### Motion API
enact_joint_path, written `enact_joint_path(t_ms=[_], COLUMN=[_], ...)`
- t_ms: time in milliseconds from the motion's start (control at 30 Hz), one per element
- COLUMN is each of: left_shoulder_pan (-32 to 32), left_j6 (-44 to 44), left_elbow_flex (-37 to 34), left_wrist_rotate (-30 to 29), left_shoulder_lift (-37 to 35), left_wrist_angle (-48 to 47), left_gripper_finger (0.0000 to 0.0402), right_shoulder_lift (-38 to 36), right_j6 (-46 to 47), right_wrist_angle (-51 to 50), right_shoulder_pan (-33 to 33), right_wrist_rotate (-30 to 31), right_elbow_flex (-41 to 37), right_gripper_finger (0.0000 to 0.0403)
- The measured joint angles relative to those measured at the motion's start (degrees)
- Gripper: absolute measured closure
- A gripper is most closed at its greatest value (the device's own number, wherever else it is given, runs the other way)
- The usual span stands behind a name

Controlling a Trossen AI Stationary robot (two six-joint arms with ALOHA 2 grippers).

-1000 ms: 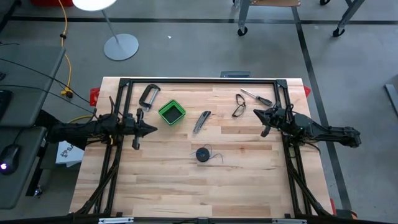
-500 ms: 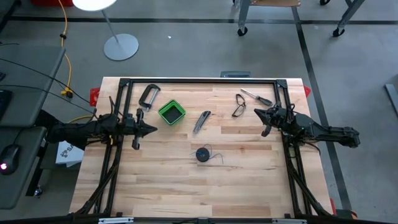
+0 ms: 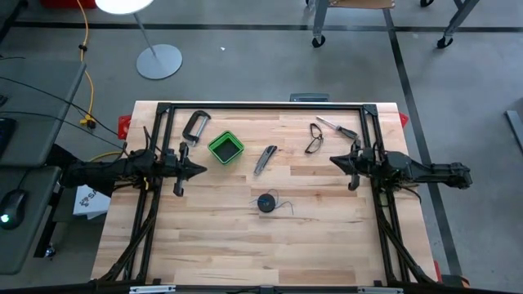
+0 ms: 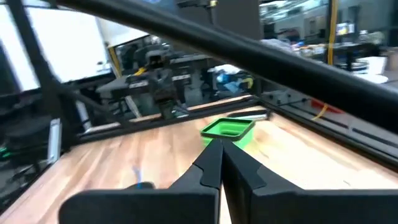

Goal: Coil cords
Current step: Return to Home Position

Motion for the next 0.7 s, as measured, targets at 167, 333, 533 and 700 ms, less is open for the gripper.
enact_joint_path(t_ms=[167,333,533,700], left_shoulder_pan=[0.0,0.0,0.0,0.0], left_j6=[0.01,0.01,-0.01,0.0], left_elbow_flex=[0.0,0.0,0.0,0.0], left_wrist_rotate=[0.01,-0.01,0.0,0.0], left_shoulder_lift=[0.0,0.0,0.0,0.0], left_wrist_angle=[0.01,0.0,0.01,0.01], left_gripper_finger=[0.0401,0.0401,0.0401,0.0401], right_shoulder_lift=[0.42,0.39,0.42,0.42], right_j6=[-0.36,-0.36,-0.36,-0.36], right_wrist_angle=[0.03,-0.06,-0.06,-0.06], right_shoulder_pan=[0.38,0.38,0.38,0.38], right_wrist_rotate=[-0.67,-0.69,-0.69,-0.69], right_elbow_flex=[0.0,0.0,0.0,0.0], right_gripper_finger=[0.0403,0.0403,0.0403,0.0403])
